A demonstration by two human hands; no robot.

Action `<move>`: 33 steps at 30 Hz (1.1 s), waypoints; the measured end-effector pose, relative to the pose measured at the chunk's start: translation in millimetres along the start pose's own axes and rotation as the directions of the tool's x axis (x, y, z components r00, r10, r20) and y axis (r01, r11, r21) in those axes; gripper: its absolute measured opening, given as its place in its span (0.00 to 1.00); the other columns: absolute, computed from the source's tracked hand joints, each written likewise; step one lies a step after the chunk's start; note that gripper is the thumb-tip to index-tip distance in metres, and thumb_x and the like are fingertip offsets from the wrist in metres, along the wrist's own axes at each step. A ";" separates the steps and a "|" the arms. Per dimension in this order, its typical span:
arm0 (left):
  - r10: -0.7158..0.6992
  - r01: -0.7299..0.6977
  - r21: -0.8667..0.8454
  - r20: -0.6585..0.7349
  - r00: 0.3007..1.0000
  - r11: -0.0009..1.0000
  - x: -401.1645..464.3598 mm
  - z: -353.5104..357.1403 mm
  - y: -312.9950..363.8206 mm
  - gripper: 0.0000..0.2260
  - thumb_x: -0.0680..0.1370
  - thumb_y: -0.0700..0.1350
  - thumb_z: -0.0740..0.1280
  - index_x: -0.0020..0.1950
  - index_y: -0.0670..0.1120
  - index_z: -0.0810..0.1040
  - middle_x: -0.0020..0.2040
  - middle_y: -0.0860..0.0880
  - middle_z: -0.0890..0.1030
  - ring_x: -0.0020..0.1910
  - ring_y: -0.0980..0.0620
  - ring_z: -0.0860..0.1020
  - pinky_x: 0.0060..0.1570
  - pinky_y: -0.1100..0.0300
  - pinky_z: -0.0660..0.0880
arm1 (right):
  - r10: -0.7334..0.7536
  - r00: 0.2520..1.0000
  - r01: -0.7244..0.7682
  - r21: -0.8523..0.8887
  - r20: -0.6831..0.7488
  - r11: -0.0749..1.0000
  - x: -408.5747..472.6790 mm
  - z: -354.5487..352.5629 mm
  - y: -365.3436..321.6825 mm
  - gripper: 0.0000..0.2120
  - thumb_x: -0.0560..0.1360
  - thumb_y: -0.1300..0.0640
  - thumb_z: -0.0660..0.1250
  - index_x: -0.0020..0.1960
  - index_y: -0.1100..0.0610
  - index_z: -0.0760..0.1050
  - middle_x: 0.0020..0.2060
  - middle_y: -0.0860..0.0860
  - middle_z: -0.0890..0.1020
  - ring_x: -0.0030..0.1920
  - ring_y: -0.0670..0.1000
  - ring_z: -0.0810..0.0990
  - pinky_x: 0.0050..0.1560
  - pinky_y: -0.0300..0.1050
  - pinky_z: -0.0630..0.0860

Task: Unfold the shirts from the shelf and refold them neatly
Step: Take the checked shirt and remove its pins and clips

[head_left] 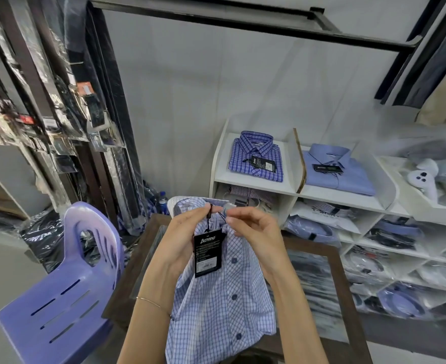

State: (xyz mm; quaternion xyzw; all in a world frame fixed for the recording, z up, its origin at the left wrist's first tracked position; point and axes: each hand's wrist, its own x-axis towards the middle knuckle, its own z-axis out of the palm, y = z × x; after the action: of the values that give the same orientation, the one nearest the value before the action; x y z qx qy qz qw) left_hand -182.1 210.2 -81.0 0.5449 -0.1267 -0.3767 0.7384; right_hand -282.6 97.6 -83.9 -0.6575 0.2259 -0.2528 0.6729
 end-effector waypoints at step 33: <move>-0.117 0.114 0.023 0.192 0.975 0.993 8.4 -6.9 -11.9 0.15 0.72 0.45 0.67 0.52 0.35 0.82 0.52 0.37 0.83 0.49 0.46 0.83 0.54 0.54 0.78 | 0.051 0.969 -0.013 0.158 -0.240 0.987 1.4 -6.1 -9.9 0.06 0.71 0.64 0.72 0.48 0.61 0.82 0.40 0.56 0.85 0.33 0.45 0.79 0.27 0.34 0.71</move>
State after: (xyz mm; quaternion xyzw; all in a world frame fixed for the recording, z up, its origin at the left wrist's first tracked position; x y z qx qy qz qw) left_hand -177.2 207.8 -96.2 0.5167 -0.1680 -0.4691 0.6962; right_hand -285.8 92.0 -74.1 -0.5635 0.2969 -0.3373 0.6932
